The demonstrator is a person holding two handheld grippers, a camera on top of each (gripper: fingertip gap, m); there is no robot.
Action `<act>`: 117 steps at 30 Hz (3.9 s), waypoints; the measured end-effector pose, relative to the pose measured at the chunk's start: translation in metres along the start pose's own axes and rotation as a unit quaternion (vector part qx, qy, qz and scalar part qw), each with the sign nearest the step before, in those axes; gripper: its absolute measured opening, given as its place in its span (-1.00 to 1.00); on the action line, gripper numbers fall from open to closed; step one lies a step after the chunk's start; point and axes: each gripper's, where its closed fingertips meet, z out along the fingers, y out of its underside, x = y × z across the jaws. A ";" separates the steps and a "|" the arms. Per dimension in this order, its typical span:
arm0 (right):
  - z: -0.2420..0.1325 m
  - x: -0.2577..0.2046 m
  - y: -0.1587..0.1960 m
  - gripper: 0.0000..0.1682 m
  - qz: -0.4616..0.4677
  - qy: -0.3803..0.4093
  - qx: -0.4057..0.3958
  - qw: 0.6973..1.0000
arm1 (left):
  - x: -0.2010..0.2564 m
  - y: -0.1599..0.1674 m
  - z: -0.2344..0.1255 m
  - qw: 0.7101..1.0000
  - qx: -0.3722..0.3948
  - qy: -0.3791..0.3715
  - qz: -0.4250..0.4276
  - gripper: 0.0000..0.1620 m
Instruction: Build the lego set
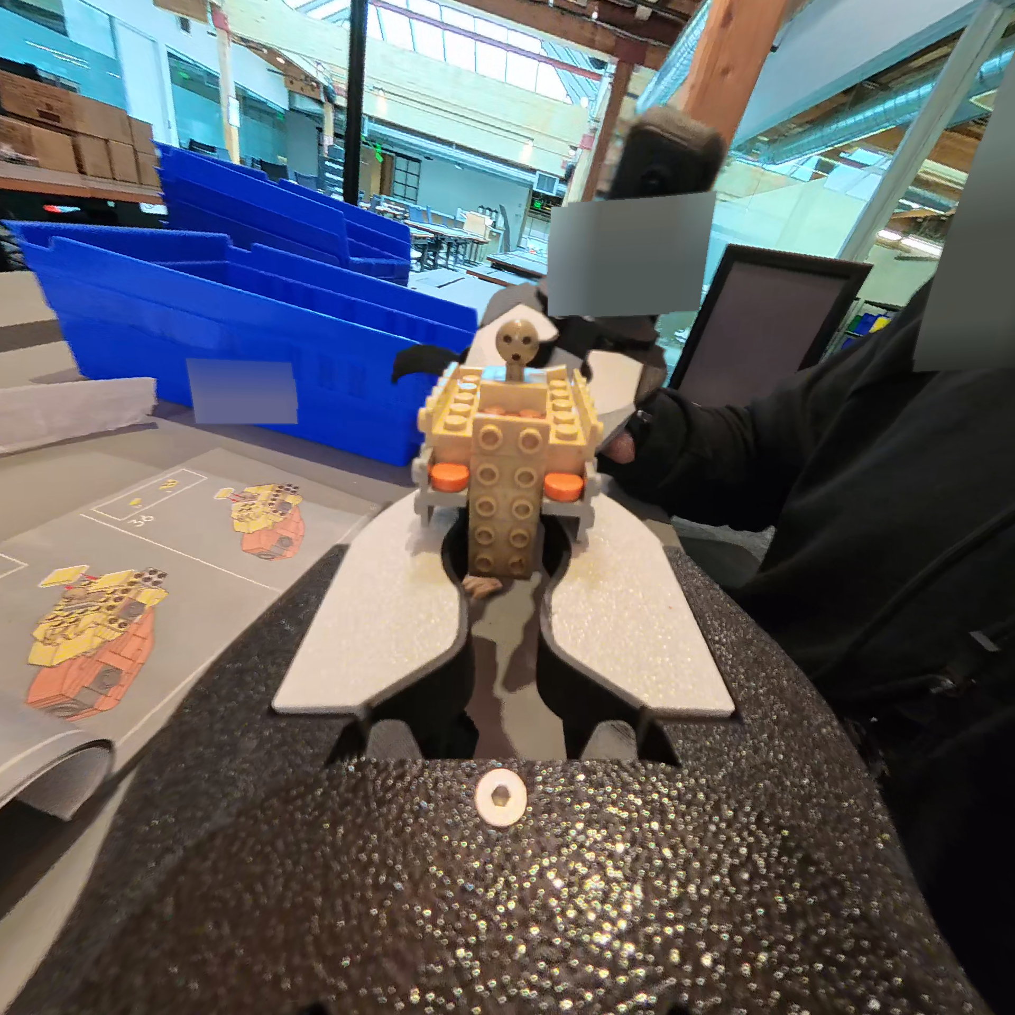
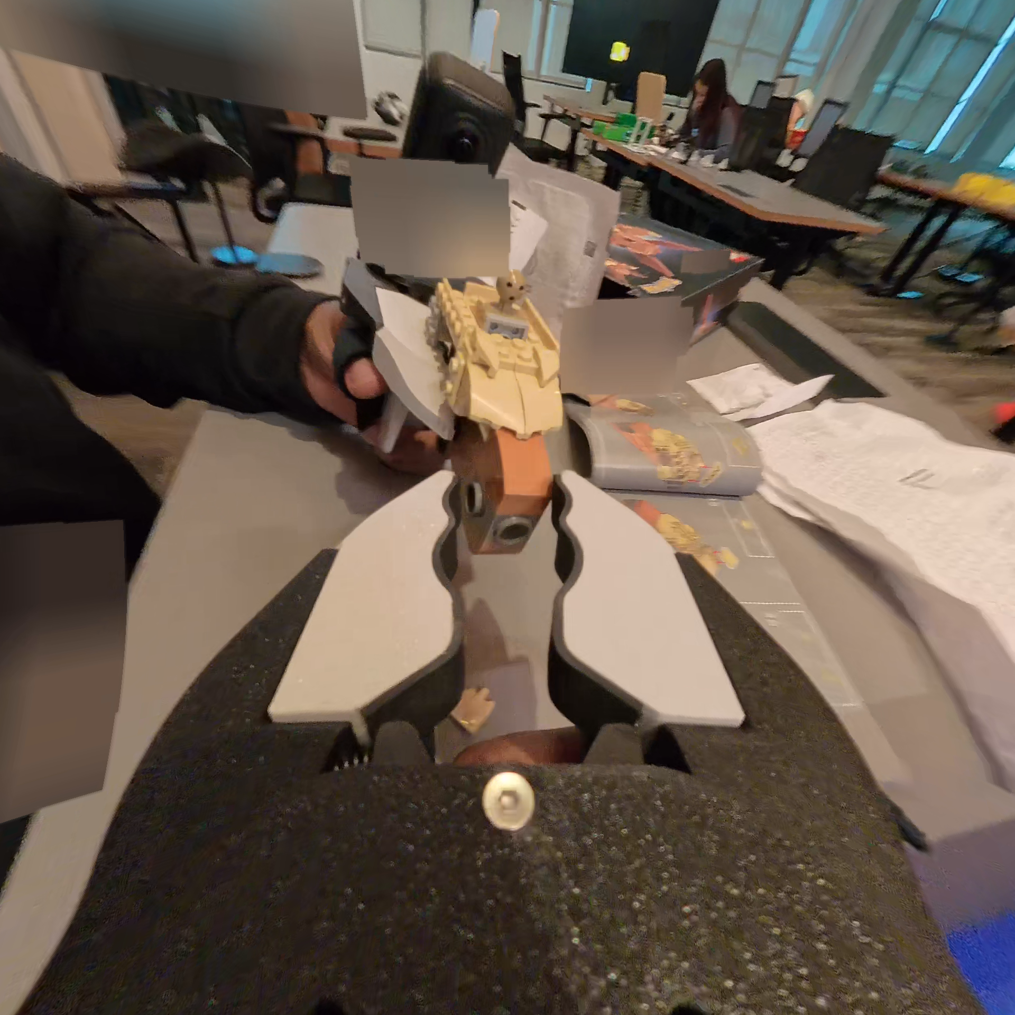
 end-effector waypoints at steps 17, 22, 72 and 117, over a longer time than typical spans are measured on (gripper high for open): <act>0.010 0.045 -0.039 -0.62 -0.403 0.205 -0.003 0.892 | -0.058 -0.027 0.006 0.989 0.073 -0.122 0.032 -0.73; 0.010 0.046 -0.015 -0.63 -0.427 0.215 -0.033 0.878 | -0.056 -0.023 0.009 0.988 0.057 -0.132 0.058 -0.73; 0.004 0.040 -0.009 -0.71 -0.552 0.173 -0.139 0.804 | -0.047 0.001 0.024 0.993 -0.030 -0.104 0.048 -0.74; 0.000 0.026 -0.014 -0.73 -0.532 0.155 -0.123 0.824 | -0.031 -0.002 0.025 1.000 -0.014 -0.026 0.001 -0.74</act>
